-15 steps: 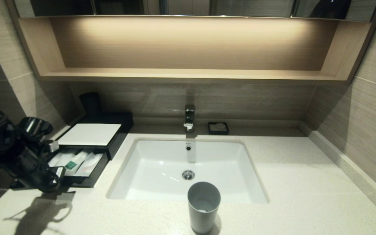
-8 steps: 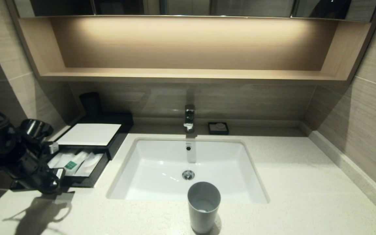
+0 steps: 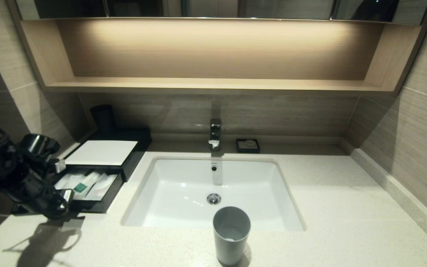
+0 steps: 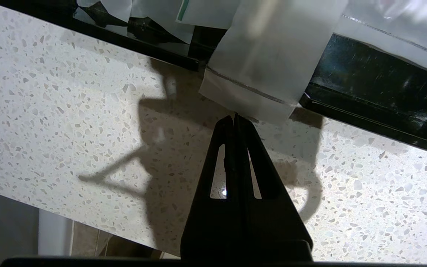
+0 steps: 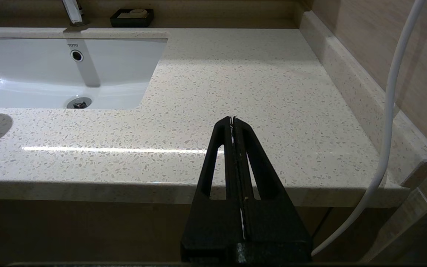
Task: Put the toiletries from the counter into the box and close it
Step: Place the bathroom toiletry into the drawer
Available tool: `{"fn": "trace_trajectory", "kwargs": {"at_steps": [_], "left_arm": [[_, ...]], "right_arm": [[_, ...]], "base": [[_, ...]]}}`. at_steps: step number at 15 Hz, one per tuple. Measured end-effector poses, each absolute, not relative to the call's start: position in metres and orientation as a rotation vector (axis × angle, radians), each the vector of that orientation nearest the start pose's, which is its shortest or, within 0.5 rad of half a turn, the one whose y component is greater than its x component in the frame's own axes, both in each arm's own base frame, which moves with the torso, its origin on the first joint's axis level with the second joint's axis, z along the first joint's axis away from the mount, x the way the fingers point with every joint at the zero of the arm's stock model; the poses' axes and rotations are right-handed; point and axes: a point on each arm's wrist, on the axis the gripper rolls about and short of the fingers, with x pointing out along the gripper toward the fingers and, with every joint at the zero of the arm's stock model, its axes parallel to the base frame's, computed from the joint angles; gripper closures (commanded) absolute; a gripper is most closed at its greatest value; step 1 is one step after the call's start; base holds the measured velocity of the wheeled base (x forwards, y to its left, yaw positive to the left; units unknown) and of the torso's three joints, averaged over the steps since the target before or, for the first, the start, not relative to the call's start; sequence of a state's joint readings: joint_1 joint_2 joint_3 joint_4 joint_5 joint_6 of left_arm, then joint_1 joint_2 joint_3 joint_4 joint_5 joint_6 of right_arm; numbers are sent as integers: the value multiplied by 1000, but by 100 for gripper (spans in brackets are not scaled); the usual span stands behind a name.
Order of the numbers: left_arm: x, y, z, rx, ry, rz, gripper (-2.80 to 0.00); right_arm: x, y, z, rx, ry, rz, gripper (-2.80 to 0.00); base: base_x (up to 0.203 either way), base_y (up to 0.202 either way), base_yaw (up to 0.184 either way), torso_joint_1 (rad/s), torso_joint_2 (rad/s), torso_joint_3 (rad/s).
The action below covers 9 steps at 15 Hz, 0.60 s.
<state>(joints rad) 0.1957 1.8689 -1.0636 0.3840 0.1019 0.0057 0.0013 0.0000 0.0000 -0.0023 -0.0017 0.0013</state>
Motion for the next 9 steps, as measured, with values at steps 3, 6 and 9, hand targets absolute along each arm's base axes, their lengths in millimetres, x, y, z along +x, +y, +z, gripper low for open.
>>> {"fn": "trace_trajectory", "kwargs": {"at_steps": [3,6,9], "left_arm": [[296,61,119,-51,1184,260,0],[299,62,119,-52,1161,262,0],[300,62,120,-66,1150,272,0]], "right_arm": [[-23,0,76,2,-2,0,0],[-23,0,76,1,-2,0,0],[-23,0,76,2,-3,0,0]], "base": [[0,0,0,0,0,0],[0,0,0,0,0,0],[0,0,0,0,0,0]]}}
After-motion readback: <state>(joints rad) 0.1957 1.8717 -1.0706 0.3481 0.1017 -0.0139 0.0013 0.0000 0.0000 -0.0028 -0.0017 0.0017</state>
